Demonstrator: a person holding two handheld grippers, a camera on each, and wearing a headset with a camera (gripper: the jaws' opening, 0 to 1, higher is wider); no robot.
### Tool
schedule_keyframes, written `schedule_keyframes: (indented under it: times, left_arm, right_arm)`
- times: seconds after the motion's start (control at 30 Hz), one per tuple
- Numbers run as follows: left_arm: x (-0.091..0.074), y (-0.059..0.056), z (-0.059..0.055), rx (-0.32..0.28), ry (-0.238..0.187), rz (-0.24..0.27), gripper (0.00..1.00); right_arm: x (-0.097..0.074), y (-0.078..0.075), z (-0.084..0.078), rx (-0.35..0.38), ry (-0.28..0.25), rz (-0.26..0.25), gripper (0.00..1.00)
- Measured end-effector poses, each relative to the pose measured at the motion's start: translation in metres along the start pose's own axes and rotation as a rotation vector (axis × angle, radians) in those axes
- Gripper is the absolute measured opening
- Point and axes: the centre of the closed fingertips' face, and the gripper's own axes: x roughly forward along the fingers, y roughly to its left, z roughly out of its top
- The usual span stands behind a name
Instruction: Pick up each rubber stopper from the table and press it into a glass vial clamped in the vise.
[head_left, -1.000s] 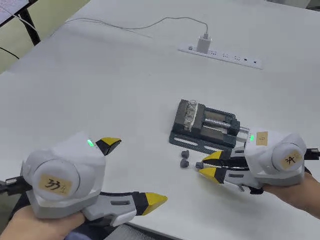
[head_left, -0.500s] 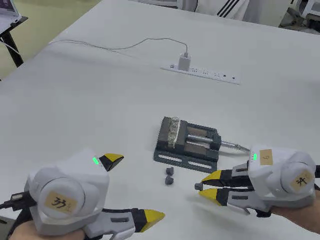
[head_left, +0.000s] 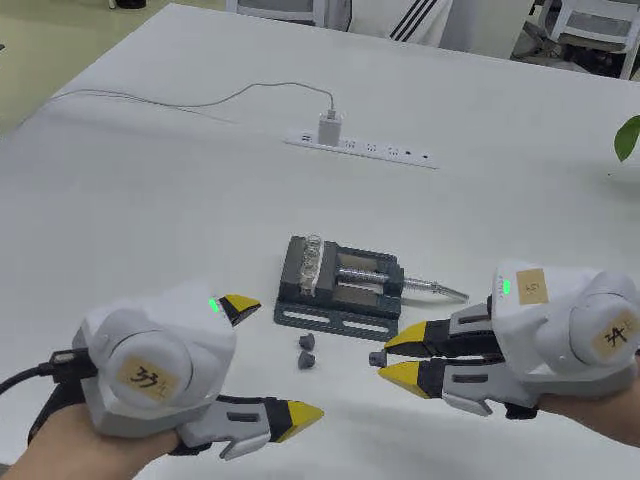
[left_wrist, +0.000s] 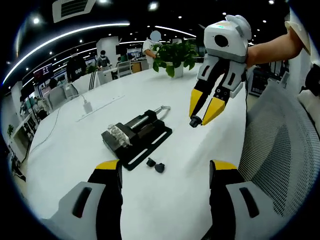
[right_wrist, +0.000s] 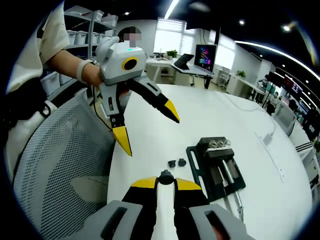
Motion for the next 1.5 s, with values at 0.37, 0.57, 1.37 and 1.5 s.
schedule_keyframes:
  times: [0.37,0.57,1.37,1.5]
  left_arm:
    - [0.012,-0.02,0.012,0.128,0.022,-0.102,0.47]
    - [0.017,-0.032,0.02,0.19,0.021,-0.158,0.31]
    - [0.024,-0.061,0.022,0.287,0.063,-0.269,0.08]
    - [0.025,-0.064,0.019,0.298,0.075,-0.286,0.06]
  right_arm:
    - [-0.001,0.01,0.006,-0.1,0.055,0.036,0.09]
    - [0.0,0.013,0.008,-0.143,0.076,0.054,0.09]
    - [0.007,0.029,0.005,-0.26,0.14,0.123,0.09]
    - [0.008,0.031,0.004,-0.271,0.147,0.133,0.09]
